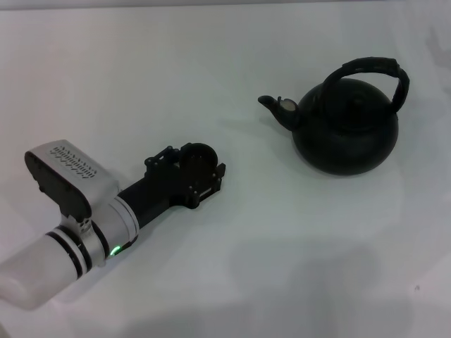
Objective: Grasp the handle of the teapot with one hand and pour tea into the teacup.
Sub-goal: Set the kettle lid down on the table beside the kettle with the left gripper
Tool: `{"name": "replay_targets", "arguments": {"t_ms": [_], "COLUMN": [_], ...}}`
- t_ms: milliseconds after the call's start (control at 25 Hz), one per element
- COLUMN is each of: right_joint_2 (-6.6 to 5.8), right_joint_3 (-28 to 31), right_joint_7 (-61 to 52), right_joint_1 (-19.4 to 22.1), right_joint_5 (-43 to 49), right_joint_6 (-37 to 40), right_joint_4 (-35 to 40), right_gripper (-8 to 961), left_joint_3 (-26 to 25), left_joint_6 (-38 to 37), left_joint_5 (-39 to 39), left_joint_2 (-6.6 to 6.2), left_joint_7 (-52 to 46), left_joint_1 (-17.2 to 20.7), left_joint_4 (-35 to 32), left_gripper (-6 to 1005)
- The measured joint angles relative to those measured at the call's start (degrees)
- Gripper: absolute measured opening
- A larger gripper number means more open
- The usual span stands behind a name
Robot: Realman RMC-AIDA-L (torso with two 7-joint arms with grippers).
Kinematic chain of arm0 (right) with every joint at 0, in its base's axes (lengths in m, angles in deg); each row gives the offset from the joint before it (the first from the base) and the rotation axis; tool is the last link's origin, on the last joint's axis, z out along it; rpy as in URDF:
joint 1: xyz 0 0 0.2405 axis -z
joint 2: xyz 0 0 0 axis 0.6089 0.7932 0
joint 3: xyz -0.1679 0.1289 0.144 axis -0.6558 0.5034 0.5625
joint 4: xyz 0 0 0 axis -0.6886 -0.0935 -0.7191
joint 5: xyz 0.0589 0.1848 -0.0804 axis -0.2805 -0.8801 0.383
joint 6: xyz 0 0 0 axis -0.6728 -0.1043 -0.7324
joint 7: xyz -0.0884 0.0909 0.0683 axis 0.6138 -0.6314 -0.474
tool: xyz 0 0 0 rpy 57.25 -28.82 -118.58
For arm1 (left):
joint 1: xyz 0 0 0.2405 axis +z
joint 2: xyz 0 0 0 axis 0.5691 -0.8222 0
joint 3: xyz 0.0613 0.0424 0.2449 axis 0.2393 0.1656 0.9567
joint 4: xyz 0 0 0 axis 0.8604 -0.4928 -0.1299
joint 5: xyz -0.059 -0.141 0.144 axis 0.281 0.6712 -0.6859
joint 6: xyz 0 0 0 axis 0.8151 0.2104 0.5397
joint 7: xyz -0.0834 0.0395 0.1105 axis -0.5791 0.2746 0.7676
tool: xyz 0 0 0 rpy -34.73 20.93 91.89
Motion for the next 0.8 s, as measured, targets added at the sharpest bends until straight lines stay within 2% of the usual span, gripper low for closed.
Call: {"name": "replay_targets", "arguments": {"t_ms": [560, 800], "right_joint_2": [0.00, 0.00], "right_joint_3": [0.00, 0.00], "right_joint_7": [-0.24, -0.23], "right_joint_1": [0.24, 0.21], "right_joint_5": [-0.36, -0.38], "right_joint_6": [0.30, 0.30], "right_joint_4": [0.00, 0.09], "right_gripper": [765, 765], "left_joint_3": [-0.06, -0.16], "left_joint_6": [-0.63, 0.49], "left_joint_5": [-0.08, 0.04], "left_joint_2": [-0.13, -0.31], "left_joint_7": [0.09, -0.12], "left_joint_1": [0.06, 0.56], "left_joint_4": [0.09, -0.07], "left_gripper": [835, 857]}}
